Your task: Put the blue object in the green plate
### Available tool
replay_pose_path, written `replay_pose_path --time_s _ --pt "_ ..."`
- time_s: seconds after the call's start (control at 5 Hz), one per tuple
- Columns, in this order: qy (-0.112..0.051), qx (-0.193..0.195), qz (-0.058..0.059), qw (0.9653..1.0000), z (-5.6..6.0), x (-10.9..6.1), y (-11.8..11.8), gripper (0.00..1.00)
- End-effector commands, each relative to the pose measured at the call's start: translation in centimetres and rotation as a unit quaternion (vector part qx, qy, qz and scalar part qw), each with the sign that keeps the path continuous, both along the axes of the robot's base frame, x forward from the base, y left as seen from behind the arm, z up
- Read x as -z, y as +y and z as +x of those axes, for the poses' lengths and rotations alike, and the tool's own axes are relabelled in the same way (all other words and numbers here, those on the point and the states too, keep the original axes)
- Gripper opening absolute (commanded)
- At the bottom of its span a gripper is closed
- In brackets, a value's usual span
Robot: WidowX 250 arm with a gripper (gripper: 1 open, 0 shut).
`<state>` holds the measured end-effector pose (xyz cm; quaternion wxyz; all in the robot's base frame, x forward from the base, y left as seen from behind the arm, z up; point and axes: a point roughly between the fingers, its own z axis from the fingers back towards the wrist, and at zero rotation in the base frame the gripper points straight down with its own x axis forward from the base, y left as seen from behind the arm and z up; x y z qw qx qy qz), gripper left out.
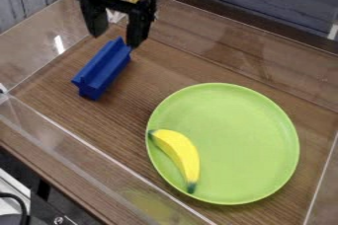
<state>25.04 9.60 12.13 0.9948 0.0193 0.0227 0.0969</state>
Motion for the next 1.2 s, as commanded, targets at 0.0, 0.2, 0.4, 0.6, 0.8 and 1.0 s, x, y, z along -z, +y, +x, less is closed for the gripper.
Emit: replay_pose_path --time_s 0.0,0.2,0.4,0.6,0.8,1.0 --pt "-0.012 -0.027 0.011 0.9995 0.7 -0.1 0.7 1.00" --pt "-0.007 -0.044 0.013 0.9989 1.2 0.3 0.8 1.00" --pt "-0.003 -0.027 0.013 0.9996 1.8 1.0 1.0 1.00" --pt "-0.002 -0.010 0.014 0.9998 2.3 1.8 1.2 1.00" --pt "0.000 -0.023 0.014 0.9996 2.3 2.8 1.7 1.00" --pt "0.003 -0.034 0.015 0.9993 1.9 3.5 2.2 1.00"
